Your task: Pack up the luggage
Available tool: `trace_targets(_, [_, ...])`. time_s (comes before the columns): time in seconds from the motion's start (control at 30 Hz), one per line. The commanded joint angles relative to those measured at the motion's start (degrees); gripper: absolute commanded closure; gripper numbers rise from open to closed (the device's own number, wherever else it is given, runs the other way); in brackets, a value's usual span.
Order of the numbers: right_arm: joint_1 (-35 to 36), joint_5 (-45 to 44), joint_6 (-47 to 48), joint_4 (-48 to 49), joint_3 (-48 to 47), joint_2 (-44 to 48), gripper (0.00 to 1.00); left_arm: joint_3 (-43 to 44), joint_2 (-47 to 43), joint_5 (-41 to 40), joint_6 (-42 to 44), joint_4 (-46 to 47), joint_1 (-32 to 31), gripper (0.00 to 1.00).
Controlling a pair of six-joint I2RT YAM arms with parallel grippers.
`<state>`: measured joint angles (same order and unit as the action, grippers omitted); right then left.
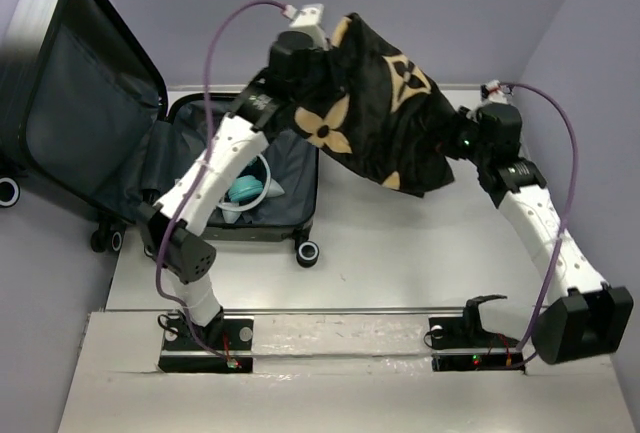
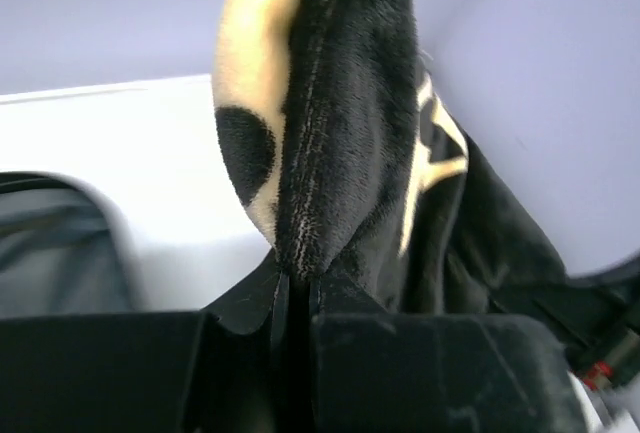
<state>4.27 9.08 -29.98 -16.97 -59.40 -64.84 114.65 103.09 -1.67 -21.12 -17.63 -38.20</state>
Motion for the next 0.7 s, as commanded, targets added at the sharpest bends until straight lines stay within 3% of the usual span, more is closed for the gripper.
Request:
trace_targets(0.0, [13.1, 0.2, -4.2, 7.9, -12.9, -9.1, 0.93, -8.3, -10.2, -3.2, 1.1, -2.7, 10.1, 0.94])
trace_targets(0.13, [24.7, 0.0, -5.7, 11.0, -24.9, -21.4, 0.93, -13.4, -17.5, -2.8, 1.8, -4.9, 21.5, 0.94])
trace_targets(0.37, [33.2, 8.8, -7.4, 15.2, -48.1, -51.1, 0.93, -20.5, -20.5, 1.4, 2.1, -4.3, 41.3, 0.94])
trace_targets(0.5, [34.3, 11.6, -9.8, 14.8, -55.3, -59.7, 0.93, -27.3, -19.4, 2.3, 1.6, -1.2, 44.5, 0.94])
trace_targets(0.57, [34.3, 11.7, -9.8, 13.4, -57.0, -63.6, 0.92, -31.8, -19.4, -1.3, 0.9, 0.3, 46.1, 0.94])
trace_targets(0.63, [34.9, 12.1, -8.3, 11.0, -58.2, -66.7, 0.69, -34.2, -19.1, -3.3, 0.5, 2.1, 47.2, 0.94])
trace_targets(0.67, [34.9, 12.2, -7.6, 9.6, -59.0, -67.5, 0.58, -34.2, -18.2, -3.9, 0.6, 2.2, 47.2, 0.87])
